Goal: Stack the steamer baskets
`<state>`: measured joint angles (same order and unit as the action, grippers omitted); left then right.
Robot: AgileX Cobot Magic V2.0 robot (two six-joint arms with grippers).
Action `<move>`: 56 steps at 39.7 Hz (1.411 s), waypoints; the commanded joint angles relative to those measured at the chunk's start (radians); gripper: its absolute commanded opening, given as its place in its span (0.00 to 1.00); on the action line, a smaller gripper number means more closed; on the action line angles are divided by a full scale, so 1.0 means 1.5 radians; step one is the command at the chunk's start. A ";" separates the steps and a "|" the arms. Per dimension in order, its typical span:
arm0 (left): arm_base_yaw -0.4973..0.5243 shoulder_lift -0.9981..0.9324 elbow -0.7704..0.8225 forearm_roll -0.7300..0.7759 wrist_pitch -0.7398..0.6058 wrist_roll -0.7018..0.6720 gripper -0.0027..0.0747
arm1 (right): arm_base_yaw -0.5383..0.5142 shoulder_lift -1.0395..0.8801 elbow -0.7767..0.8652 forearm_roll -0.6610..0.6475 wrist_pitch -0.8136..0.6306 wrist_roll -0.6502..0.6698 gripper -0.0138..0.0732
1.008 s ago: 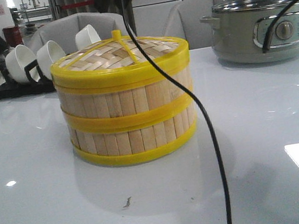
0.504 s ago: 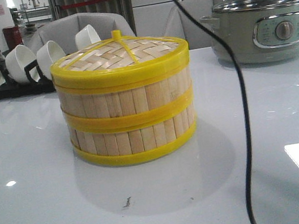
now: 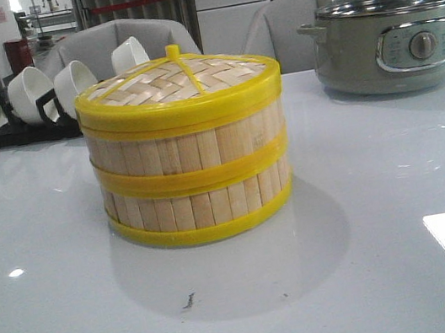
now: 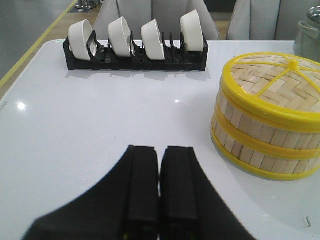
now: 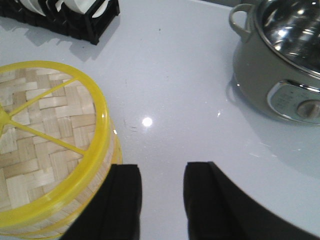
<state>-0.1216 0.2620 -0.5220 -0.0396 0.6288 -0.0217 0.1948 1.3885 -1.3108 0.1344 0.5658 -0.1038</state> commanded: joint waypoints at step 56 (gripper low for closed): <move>-0.004 0.008 -0.019 -0.003 -0.057 -0.003 0.14 | -0.193 -0.700 0.677 -0.001 -0.278 -0.001 0.54</move>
<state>-0.1216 0.2620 -0.5220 -0.0396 0.6288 -0.0217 -0.0901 0.3475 -0.2897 0.1344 0.2511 -0.1038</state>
